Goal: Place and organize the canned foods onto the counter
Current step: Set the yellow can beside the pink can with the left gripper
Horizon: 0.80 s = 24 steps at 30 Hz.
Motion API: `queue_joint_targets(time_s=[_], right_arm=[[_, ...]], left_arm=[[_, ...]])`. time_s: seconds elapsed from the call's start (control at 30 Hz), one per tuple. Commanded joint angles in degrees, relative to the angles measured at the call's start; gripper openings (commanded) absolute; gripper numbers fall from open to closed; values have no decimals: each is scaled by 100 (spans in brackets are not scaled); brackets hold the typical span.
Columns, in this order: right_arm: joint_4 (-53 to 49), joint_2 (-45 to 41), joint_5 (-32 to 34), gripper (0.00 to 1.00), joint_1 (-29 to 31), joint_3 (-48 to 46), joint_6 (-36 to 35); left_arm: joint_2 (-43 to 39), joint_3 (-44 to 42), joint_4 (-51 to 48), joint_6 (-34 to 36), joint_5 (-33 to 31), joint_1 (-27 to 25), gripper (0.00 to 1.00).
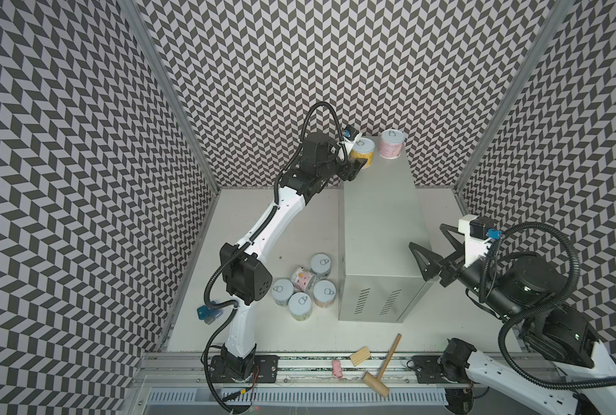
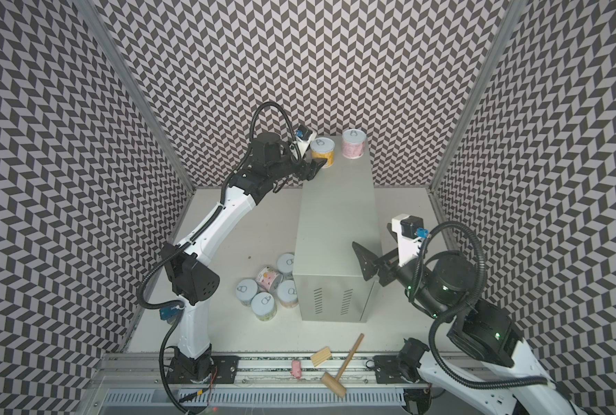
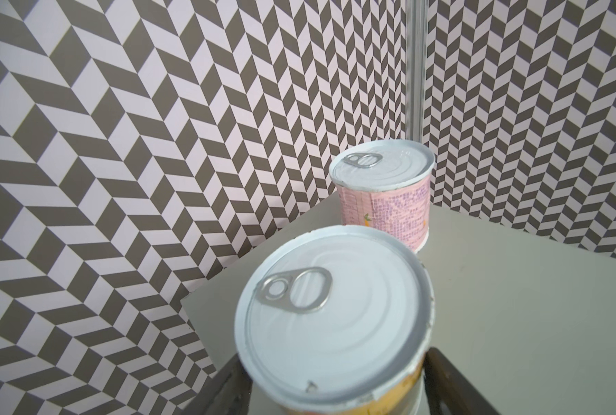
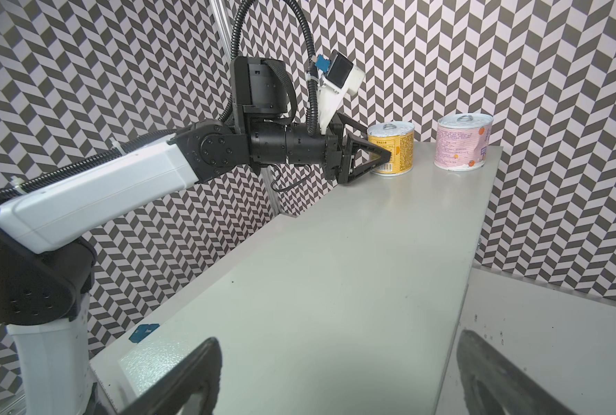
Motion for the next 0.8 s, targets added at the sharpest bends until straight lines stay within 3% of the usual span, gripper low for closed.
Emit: queue_joint_targets(time_s=[0.0, 0.43, 0.77], right_arm=[[206, 1, 110, 99, -13, -28, 46], [172, 1, 130, 99, -10, -15, 11], [144, -35, 147, 99, -6, -19, 2]], left_arm=[[176, 251, 162, -55, -48, 51, 74], [531, 519, 400, -68, -154, 86, 65], [799, 788, 388, -94, -229, 79, 64]])
